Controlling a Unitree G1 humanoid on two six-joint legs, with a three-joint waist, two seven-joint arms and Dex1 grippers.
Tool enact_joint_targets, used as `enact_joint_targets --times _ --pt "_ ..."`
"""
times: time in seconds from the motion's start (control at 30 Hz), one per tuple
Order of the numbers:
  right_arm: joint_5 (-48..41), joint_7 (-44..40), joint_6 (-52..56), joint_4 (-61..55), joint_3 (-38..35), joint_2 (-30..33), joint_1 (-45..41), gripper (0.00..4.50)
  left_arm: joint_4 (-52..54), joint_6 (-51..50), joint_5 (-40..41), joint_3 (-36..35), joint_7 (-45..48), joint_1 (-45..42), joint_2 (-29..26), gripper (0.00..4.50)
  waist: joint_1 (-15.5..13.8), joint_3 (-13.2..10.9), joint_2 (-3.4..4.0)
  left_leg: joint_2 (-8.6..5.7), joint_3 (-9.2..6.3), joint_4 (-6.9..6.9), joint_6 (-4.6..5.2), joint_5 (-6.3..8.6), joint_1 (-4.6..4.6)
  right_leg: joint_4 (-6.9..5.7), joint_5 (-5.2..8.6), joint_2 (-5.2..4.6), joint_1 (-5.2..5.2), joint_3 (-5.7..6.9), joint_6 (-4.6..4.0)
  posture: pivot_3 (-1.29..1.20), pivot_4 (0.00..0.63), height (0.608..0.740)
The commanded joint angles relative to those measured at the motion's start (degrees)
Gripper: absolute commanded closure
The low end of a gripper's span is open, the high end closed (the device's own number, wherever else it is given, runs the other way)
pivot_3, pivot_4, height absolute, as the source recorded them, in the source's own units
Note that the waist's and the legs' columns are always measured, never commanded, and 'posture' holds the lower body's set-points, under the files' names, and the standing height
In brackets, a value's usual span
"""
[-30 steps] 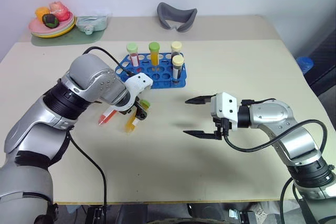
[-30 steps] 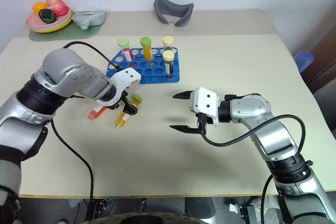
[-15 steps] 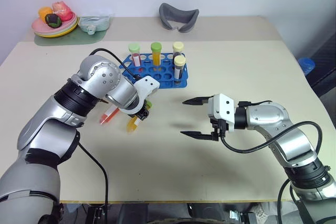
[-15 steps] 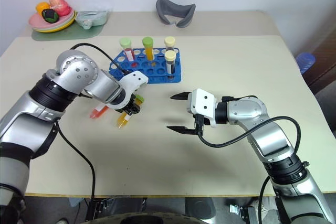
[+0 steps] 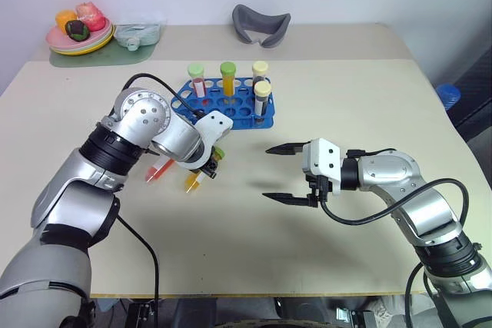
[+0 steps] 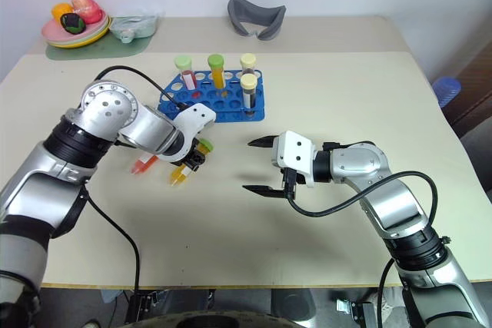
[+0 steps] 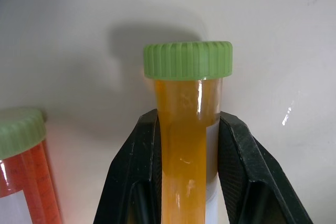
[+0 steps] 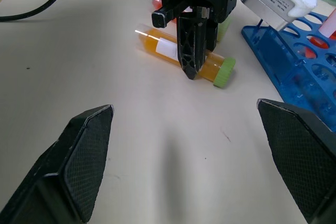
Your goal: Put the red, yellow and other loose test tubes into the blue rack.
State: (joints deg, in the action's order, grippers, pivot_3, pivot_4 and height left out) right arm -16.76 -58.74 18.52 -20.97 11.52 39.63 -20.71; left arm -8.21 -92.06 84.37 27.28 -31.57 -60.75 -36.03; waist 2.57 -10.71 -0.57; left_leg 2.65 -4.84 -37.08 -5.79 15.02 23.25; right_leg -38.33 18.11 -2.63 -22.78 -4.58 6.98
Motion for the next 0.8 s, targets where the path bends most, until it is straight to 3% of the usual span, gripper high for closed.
enact_joint_targets --times 0.03,0.1,0.2,0.27,0.37,0.5,0.63,0.8 --pt "-0.6 1.0 0.8 -4.0 -1.6 0.5 0.8 0.0 6.3 -0.3 -0.2 -8.5 1.6 1.7 -2.5 3.67 0.1 0.0 0.0 0.01 0.0 0.0 0.0 0.0 0.0 -0.01 0.0 0.01 -0.01 0.0 0.0 0.0 0.15 0.74" --pt "-1.2 2.0 2.0 -5.1 -2.8 0.7 1.8 0.0 14.7 2.1 -3.0 -12.2 5.2 4.4 -5.1 3.67 0.1 0.0 -0.01 0.01 0.0 0.02 -0.01 -0.01 0.01 -0.02 0.0 0.02 -0.05 -0.01 0.0 0.0 0.15 0.74" --pt "-2.9 6.0 5.8 -6.5 -5.8 -0.5 3.6 0.0 34.0 18.3 -16.6 -15.5 18.8 12.1 -12.2 3.67 0.0 0.0 0.0 0.02 0.03 0.07 -0.05 -0.01 0.05 0.01 0.0 0.01 -0.11 -0.05 0.0 0.0 0.15 0.74" --pt "-2.9 7.8 6.8 -7.2 -6.7 -0.9 4.5 0.0 38.1 28.2 -23.7 -18.3 24.7 18.2 -13.0 3.67 -0.3 0.0 0.02 0.03 0.05 0.08 -0.11 -0.05 0.04 0.03 0.0 0.0 -0.08 -0.01 -0.01 0.0 0.15 0.74" --pt "-3.2 11.8 9.0 -7.5 -7.5 -3.0 5.7 0.0 40.1 39.7 -36.7 -18.8 25.3 26.5 -11.8 3.67 -0.5 0.0 -0.01 0.02 0.11 0.07 -0.11 -0.04 -0.05 0.13 0.0 -0.03 0.1 -0.02 -0.01 0.0 0.15 0.74" --pt "-2.7 15.2 9.9 -6.5 -7.4 -5.5 5.6 0.0 36.8 55.7 -52.0 -15.4 26.3 31.5 -3.1 3.67 -0.6 0.0 -0.03 0.02 0.09 0.05 0.15 0.1 0.02 0.13 0.0 0.0 0.06 0.0 -0.01 0.0 0.15 0.74" --pt "-1.7 17.6 9.0 -3.8 -6.8 -8.1 4.2 0.0 23.2 73.9 -66.7 -14.3 19.9 30.1 12.5 3.67 -1.6 0.0 -0.03 0.0 0.1 -0.03 0.18 0.12 0.05 0.22 -0.03 -0.03 0.09 -0.01 0.03 0.0 0.15 0.74" --pt "-1.1 19.0 8.0 -2.2 -6.5 -10.0 2.7 0.0 8.9 90.0 -74.7 -14.0 24.3 27.3 22.9 3.67 -1.6 0.0 -0.02 0.0 0.11 -0.01 0.16 0.11 0.08 0.21 -0.04 -0.01 0.01 0.01 0.04 0.0 0.15 0.74"
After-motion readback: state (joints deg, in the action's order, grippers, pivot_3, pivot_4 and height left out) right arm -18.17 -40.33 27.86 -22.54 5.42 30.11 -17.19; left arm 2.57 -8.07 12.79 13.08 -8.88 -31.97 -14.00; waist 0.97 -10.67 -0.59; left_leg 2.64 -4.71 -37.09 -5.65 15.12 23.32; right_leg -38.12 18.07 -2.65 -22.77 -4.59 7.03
